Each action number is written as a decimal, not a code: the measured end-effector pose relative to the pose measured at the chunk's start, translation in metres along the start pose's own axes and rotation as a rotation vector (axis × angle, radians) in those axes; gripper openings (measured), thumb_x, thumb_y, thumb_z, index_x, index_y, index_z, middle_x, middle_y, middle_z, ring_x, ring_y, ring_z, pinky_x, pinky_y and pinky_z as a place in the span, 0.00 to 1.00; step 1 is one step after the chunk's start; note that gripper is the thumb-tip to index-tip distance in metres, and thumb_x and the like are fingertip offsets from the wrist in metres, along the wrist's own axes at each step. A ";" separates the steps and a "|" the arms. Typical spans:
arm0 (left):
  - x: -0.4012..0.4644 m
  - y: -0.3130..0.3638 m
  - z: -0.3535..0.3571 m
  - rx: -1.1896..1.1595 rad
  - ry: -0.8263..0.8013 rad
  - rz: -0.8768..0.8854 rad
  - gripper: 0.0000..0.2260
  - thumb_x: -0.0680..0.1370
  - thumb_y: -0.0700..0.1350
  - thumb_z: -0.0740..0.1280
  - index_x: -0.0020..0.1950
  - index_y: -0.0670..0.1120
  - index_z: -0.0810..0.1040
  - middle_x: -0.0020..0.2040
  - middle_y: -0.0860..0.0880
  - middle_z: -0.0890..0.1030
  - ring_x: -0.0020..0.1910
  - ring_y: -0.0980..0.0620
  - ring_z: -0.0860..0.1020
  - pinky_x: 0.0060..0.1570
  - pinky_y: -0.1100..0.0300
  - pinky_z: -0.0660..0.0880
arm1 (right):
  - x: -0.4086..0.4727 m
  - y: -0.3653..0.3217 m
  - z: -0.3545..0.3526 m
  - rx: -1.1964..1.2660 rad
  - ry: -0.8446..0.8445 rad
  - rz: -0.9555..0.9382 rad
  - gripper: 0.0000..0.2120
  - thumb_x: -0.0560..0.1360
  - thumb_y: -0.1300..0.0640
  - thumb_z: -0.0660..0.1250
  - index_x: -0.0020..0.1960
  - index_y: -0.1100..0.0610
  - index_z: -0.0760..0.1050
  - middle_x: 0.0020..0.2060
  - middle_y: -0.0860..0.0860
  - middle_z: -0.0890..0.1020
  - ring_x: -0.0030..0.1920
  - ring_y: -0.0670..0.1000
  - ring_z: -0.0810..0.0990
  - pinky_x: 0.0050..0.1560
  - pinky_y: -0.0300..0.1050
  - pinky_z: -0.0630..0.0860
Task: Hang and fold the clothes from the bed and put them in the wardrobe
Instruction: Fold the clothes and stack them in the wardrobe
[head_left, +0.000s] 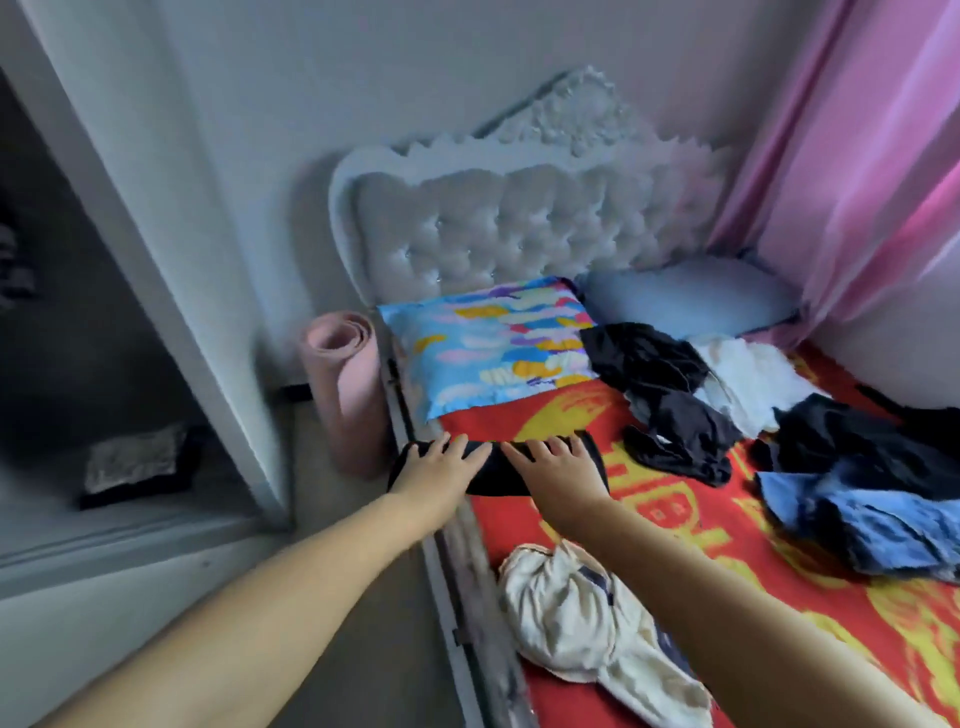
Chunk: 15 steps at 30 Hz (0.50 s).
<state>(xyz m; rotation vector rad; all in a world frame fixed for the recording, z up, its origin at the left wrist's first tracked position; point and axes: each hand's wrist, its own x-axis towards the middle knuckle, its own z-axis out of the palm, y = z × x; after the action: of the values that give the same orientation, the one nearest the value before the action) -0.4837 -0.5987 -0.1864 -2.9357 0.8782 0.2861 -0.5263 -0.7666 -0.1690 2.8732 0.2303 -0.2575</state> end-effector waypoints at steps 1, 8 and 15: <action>-0.014 -0.030 0.000 -0.016 0.011 -0.049 0.35 0.77 0.29 0.55 0.79 0.51 0.45 0.78 0.44 0.51 0.77 0.42 0.49 0.71 0.39 0.56 | 0.017 -0.026 -0.012 -0.011 0.011 -0.045 0.31 0.80 0.58 0.55 0.79 0.50 0.45 0.73 0.57 0.62 0.73 0.60 0.60 0.73 0.60 0.52; -0.121 -0.227 0.017 -0.027 0.043 -0.316 0.33 0.77 0.31 0.56 0.78 0.50 0.48 0.76 0.42 0.55 0.76 0.40 0.53 0.68 0.42 0.61 | 0.117 -0.224 -0.084 -0.100 0.057 -0.303 0.38 0.77 0.58 0.62 0.78 0.48 0.44 0.73 0.56 0.62 0.73 0.59 0.60 0.72 0.62 0.52; -0.235 -0.411 0.030 0.060 -0.039 -0.487 0.39 0.74 0.31 0.62 0.78 0.49 0.46 0.74 0.41 0.58 0.73 0.39 0.58 0.63 0.44 0.67 | 0.174 -0.425 -0.147 -0.093 0.081 -0.506 0.40 0.76 0.61 0.64 0.78 0.48 0.43 0.71 0.55 0.64 0.71 0.59 0.63 0.71 0.61 0.55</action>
<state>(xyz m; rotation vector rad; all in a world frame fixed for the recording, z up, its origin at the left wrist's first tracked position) -0.4551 -0.1259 -0.1662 -2.9507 0.1452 0.2753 -0.4100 -0.2984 -0.1598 2.6881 0.9590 -0.2119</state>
